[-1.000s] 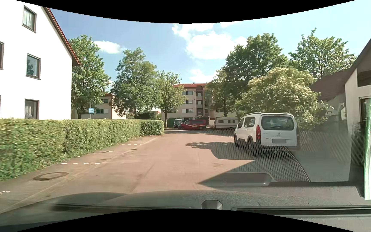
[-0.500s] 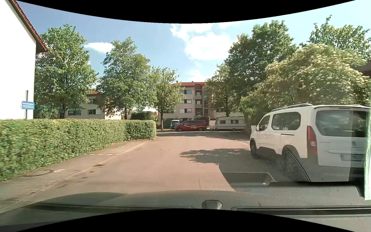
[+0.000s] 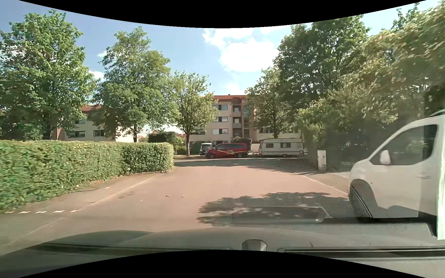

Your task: Follow the waypoints while adhering to traffic rules and regulations

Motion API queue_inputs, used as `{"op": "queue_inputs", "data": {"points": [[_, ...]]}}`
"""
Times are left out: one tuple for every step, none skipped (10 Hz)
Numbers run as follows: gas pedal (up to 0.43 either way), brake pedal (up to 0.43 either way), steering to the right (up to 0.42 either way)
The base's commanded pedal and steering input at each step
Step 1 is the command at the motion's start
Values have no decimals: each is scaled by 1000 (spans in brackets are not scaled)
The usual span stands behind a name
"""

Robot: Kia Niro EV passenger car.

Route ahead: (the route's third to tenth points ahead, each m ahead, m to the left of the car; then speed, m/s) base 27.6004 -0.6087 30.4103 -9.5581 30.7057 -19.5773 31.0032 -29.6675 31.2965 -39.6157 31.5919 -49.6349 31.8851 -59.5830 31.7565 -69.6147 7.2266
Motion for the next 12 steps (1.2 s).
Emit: {"op": "queue_inputs", "data": {"points": [[0,134,14],[0,134,18],[0,140,20],[0,140,20],[0,146,22],[0,152,26],[0,152,33],[0,165,35],[0,177,33],[0,207,27],[0,226,24],[0,238,23]]}}
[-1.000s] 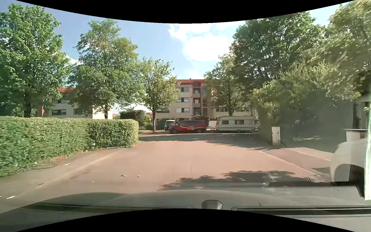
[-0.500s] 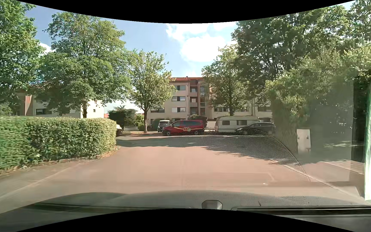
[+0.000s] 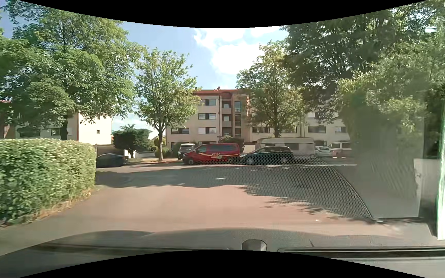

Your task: Follow the waypoints while adhering to traffic rules and regulations

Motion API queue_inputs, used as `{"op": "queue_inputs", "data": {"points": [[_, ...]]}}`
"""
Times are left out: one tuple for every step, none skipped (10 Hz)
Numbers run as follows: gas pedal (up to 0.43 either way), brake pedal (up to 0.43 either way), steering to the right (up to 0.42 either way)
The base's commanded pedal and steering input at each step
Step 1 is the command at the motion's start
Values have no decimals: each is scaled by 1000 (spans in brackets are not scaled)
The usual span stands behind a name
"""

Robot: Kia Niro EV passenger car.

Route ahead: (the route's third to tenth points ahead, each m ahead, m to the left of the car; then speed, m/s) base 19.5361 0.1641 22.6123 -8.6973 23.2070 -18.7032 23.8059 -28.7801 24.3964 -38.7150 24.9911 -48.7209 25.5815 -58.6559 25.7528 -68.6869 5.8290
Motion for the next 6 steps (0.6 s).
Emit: {"op": "queue_inputs", "data": {"points": [[0,244,22],[0,244,20],[0,244,18],[0,244,19],[0,250,18],[0,262,18]]}}
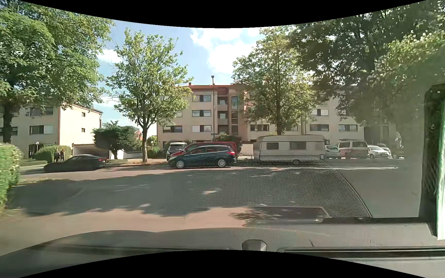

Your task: Follow the waypoints while adhering to traffic rules and regulations

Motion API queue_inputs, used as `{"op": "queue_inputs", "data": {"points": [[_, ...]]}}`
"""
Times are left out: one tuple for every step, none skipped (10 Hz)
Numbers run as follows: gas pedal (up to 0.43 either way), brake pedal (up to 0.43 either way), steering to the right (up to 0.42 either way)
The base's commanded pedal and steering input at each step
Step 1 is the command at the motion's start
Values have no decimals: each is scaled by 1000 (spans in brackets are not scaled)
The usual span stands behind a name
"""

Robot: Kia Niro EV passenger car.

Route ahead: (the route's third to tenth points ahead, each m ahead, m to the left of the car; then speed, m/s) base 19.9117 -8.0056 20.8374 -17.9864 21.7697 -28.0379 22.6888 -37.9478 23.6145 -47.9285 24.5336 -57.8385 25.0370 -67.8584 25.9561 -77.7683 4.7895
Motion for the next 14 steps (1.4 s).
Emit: {"op": "queue_inputs", "data": {"points": [[0,262,18],[0,256,18],[0,238,18],[0,226,18],[0,220,18],[0,220,17],[0,220,18],[0,220,18],[0,220,19],[0,213,19],[0,201,19],[0,183,20],[0,165,21],[0,159,23]]}}
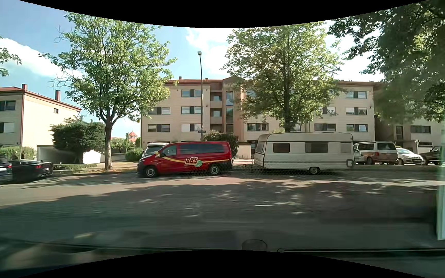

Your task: Follow the waypoints while adhering to traffic rules and regulations

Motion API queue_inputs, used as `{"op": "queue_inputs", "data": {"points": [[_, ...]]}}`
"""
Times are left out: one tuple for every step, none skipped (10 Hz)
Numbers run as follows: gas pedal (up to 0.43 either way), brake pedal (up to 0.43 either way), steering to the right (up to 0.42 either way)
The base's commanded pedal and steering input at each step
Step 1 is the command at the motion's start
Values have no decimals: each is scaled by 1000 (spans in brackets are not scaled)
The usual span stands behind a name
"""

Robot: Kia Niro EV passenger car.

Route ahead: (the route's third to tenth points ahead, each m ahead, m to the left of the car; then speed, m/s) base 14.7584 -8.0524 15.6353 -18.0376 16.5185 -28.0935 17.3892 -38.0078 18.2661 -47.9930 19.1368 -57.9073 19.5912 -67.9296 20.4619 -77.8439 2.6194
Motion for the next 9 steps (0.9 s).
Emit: {"op": "queue_inputs", "data": {"points": [[0,152,24],[0,152,26],[0,152,28],[0,152,31],[0,152,34],[0,152,38],[0,177,44],[0,171,51],[0,73,58]]}}
